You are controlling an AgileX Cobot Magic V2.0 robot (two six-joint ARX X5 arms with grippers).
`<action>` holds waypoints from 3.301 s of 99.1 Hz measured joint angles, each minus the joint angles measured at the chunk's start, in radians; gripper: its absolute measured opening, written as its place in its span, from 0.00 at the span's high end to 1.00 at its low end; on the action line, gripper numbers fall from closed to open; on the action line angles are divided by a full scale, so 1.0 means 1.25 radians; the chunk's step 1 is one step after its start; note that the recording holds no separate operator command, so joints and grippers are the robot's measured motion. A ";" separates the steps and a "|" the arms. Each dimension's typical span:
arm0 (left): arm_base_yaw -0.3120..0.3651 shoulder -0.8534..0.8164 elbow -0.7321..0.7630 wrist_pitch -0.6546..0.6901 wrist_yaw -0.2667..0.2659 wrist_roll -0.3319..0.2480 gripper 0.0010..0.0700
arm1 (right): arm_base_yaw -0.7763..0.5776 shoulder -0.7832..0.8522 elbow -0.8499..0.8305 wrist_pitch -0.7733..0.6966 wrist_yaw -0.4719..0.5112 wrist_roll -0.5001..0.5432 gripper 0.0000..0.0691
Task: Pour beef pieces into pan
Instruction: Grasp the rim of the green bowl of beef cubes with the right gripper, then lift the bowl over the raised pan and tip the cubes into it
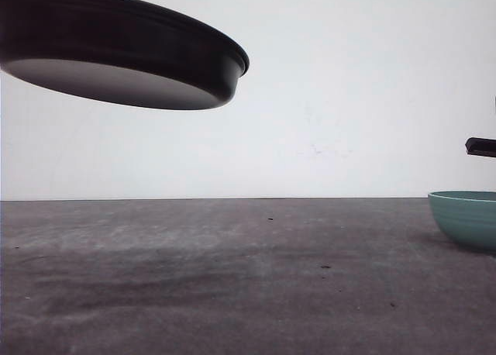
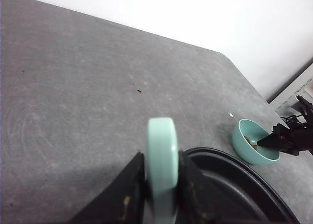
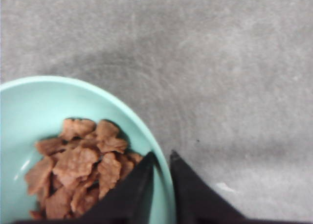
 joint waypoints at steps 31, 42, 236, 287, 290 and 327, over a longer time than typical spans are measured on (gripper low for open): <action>0.000 0.000 0.000 0.000 0.004 0.000 0.92 | 0.000 -0.001 0.000 0.004 -0.003 0.000 0.97; 0.000 0.000 0.000 0.000 0.012 0.001 0.92 | 0.000 -0.011 0.004 0.004 -0.003 0.000 0.97; -0.125 0.378 0.262 0.083 0.064 -0.096 0.92 | 0.850 -0.334 0.119 0.391 0.484 -1.028 0.98; -0.125 0.378 0.274 0.064 0.078 -0.111 0.92 | 0.955 -0.334 0.119 0.507 0.485 -1.467 0.98; -0.125 0.378 0.274 0.061 0.078 -0.111 0.92 | 0.956 -0.334 0.119 0.507 0.485 -1.476 0.98; -0.125 0.378 0.274 0.061 0.073 -0.106 0.92 | 0.952 -0.334 0.120 0.565 0.576 -1.365 0.98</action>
